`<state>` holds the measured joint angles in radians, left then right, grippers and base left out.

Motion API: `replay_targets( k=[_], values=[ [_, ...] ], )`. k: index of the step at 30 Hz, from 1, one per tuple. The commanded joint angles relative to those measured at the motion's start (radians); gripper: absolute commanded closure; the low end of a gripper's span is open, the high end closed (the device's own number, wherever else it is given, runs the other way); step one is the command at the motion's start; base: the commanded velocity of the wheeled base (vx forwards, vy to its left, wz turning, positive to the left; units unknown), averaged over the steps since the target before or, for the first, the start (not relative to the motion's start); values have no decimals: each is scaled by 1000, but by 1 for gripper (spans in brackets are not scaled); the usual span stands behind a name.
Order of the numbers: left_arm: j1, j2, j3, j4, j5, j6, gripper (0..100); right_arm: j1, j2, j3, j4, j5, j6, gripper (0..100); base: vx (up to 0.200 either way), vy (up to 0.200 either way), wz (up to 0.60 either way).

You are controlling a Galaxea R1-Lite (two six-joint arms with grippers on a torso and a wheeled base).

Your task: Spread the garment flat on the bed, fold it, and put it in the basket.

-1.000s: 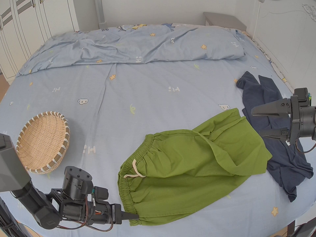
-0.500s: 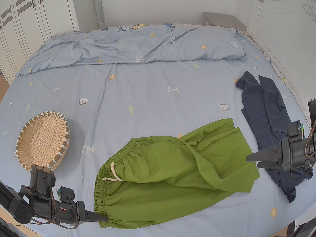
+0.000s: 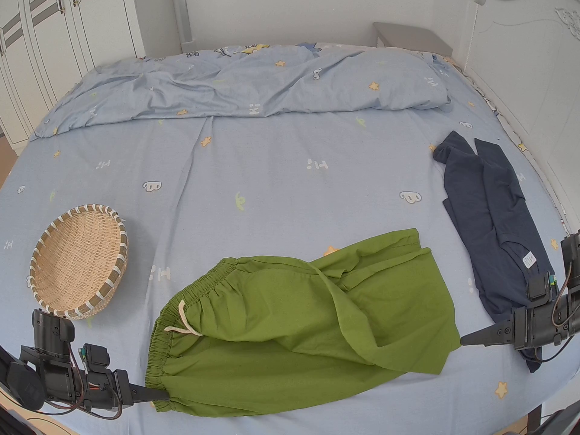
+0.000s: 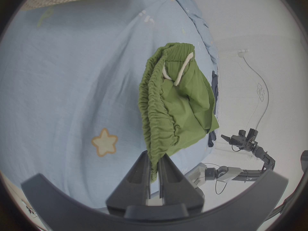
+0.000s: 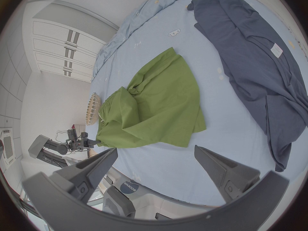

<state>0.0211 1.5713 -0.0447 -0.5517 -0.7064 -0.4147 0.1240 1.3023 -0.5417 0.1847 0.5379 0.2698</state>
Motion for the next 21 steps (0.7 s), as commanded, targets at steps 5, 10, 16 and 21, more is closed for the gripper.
replay_targets(
  k=[5,10,16,21],
  values=[
    [45,33,0,1,1,40,100,-11,12,58,-54,2,-20,0,0,0,0],
    [51,53,-9,-2,2,42,100,-9,11,58,-57,2,-20,0,0,0,0],
    [99,-22,-9,3,2,40,100,-4,14,69,-57,5,-20,0,0,0,0],
    [99,-148,-24,98,2,39,100,0,23,75,-62,8,-34,0,0,0,0]
  ],
)
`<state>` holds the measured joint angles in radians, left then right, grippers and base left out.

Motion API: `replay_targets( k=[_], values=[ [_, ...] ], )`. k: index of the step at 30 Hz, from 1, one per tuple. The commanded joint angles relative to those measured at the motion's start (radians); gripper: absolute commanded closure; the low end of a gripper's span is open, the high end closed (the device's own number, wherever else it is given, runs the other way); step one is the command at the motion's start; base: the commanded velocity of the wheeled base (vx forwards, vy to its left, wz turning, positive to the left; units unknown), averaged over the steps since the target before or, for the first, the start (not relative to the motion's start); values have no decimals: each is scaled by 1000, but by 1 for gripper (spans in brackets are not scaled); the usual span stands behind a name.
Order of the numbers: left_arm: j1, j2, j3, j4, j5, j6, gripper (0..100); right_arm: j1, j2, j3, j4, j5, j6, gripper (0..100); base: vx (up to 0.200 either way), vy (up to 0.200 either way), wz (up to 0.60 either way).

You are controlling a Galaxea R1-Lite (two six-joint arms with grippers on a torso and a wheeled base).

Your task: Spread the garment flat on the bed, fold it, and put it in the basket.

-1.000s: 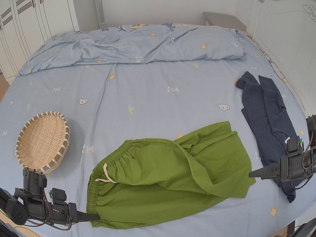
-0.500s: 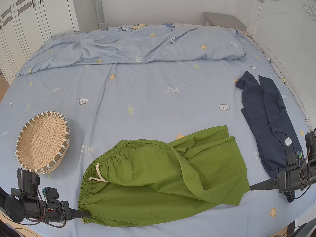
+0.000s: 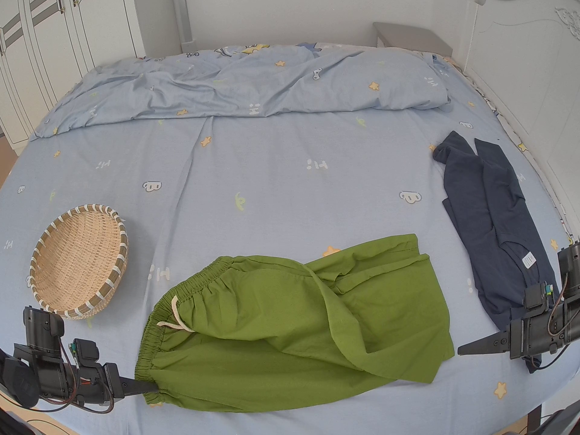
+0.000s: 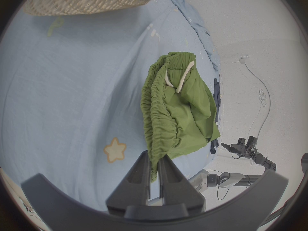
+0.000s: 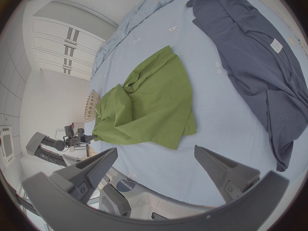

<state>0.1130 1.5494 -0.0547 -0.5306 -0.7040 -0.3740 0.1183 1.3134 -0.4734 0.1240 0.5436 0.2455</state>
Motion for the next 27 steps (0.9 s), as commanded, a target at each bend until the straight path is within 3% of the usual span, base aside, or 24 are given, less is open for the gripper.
replay_targets(
  k=[1,6,9,10,16,20,24,25,27],
  values=[
    [4,-135,-27,115,0,0,100,4,12,6,-1,2,-11,0,0,0,0],
    [-4,-130,-86,242,6,14,100,4,13,9,-1,2,-9,0,0,0,0],
    [10,-97,-91,274,6,84,100,6,13,7,0,2,-11,0,0,0,0],
    [13,-94,-94,276,8,92,0,6,13,9,0,2,-11,0,0,0,0],
    [16,-133,-100,291,18,92,0,6,13,7,0,2,-11,0,0,0,0],
    [14,-235,-145,380,24,92,0,6,13,2,-1,2,-11,0,0,0,0],
    [4,-325,-303,537,26,89,0,4,12,-14,-3,2,-11,0,0,0,0],
    [-6,-319,-429,630,26,89,0,6,10,-36,-9,2,-11,0,0,0,0],
    [-19,-296,-521,681,24,89,0,7,10,-50,-15,2,-11,0,0,0,0]
  ],
)
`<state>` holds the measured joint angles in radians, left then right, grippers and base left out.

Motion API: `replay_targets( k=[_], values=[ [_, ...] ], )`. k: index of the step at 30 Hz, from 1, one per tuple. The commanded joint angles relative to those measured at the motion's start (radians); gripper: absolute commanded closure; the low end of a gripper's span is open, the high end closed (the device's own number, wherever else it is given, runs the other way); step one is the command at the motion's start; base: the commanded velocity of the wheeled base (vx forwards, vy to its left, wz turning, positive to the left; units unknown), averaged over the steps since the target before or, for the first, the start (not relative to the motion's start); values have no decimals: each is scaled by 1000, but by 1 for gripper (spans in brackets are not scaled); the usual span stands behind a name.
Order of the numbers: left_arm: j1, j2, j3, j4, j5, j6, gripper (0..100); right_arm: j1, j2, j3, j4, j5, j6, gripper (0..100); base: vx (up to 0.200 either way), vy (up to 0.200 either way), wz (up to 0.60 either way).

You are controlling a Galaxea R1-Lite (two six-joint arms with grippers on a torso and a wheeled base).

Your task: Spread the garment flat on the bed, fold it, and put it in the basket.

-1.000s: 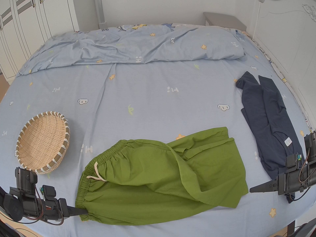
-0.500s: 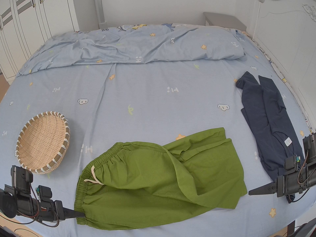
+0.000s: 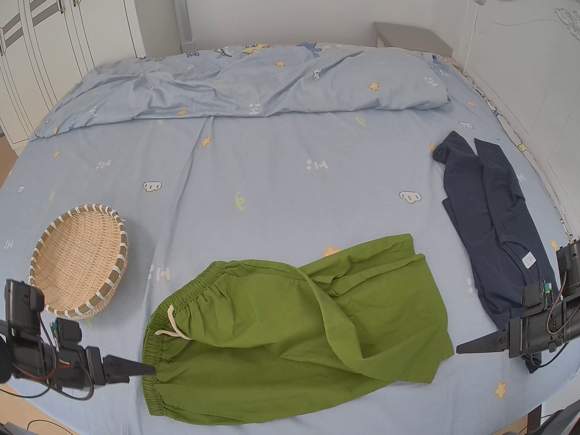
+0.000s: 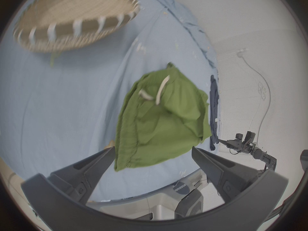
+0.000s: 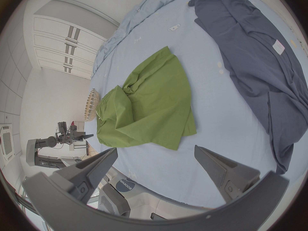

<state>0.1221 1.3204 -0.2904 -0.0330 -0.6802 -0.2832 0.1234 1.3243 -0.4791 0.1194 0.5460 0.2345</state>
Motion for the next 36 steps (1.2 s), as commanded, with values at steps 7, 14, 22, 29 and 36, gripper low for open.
replay_targets(
  k=[7,14,22,29,36],
  values=[
    [-200,204,-658,226,53,-37,0,2,0,-164,-47,-1,-3,0,0,0,0],
    [-251,438,-877,228,96,-68,0,2,13,-253,-47,-4,-46,0,0,0,0],
    [-265,727,-1145,301,113,-60,0,55,15,-256,-47,-12,-57,0,0,0,0],
    [-262,777,-1138,311,165,-5,0,56,20,-251,-49,-12,-58,0,0,0,0],
    [-299,787,-1124,311,166,-5,0,55,20,-249,-49,-12,-57,0,0,0,0]
  ],
)
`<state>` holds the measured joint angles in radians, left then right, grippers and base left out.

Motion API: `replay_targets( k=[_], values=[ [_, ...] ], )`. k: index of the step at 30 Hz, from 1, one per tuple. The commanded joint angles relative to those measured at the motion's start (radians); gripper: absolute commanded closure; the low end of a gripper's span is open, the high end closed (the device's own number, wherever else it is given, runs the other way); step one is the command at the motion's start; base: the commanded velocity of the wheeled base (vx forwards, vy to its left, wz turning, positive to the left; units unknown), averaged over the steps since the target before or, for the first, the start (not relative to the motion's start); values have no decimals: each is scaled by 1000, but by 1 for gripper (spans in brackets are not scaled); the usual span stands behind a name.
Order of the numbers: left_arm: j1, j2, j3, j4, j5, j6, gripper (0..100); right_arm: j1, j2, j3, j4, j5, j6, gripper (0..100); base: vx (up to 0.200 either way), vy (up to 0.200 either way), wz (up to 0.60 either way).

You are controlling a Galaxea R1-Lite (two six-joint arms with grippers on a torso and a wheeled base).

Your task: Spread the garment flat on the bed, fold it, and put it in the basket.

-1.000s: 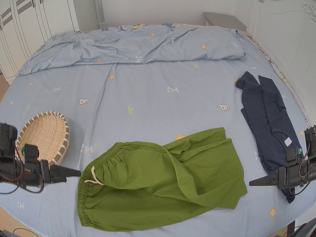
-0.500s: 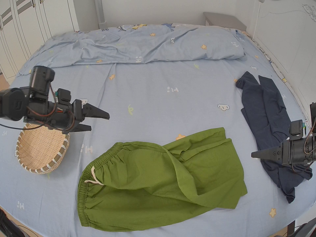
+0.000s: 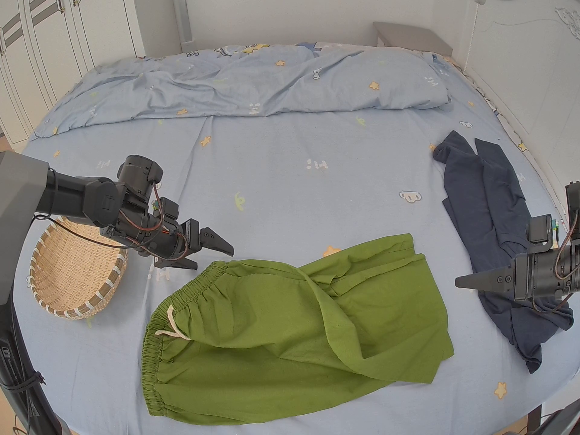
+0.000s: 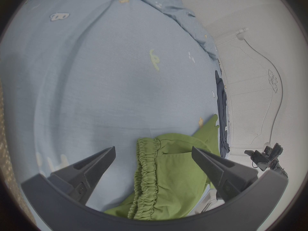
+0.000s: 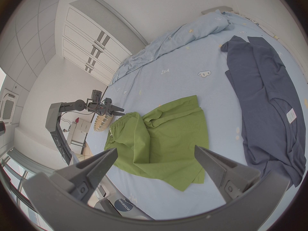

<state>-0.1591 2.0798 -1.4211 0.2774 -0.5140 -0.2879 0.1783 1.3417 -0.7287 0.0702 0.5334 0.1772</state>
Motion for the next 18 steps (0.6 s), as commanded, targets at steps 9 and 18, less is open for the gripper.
replay_targets(
  k=[9,18],
  values=[
    [-33,25,33,0,0,1,100,-2,4,2,0,0,1,0,0,0,0],
    [-30,17,30,-1,-1,1,100,1,22,2,0,0,-1,0,0,0,0]
  ],
)
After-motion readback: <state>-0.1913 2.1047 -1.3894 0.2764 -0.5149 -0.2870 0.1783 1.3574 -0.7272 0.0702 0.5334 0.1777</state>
